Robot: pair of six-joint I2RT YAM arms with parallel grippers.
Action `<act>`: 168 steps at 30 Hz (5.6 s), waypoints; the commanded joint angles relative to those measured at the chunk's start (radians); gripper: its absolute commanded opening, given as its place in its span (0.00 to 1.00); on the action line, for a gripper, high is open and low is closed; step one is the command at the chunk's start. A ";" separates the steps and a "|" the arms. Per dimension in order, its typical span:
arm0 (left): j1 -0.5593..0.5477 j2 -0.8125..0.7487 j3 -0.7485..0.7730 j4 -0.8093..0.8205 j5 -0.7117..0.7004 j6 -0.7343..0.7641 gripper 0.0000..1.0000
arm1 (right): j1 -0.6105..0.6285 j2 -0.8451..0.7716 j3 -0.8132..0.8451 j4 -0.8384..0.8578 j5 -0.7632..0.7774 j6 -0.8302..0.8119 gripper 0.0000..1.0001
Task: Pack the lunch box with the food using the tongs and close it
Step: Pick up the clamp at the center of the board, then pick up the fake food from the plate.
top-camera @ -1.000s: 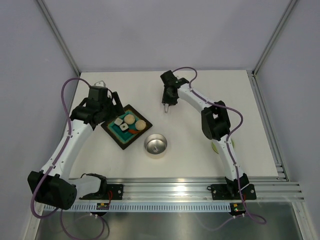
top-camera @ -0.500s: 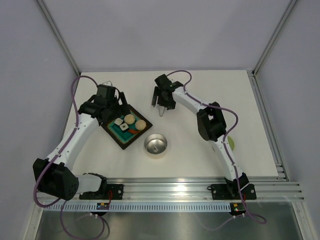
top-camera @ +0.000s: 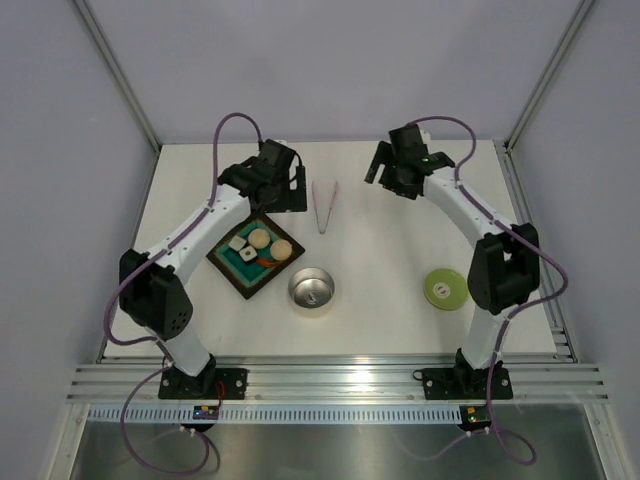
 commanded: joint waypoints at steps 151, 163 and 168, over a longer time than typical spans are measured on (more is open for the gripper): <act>-0.071 -0.358 -0.415 -0.100 0.056 0.039 0.32 | -0.089 -0.556 -0.568 0.127 0.049 -0.069 0.98; -0.063 -0.359 -0.438 -0.075 0.075 0.026 0.37 | -0.087 -0.550 -0.573 0.123 0.049 -0.067 0.98; -0.058 -0.355 -0.447 -0.072 0.078 0.028 0.37 | -0.087 -0.552 -0.574 0.124 0.049 -0.067 0.98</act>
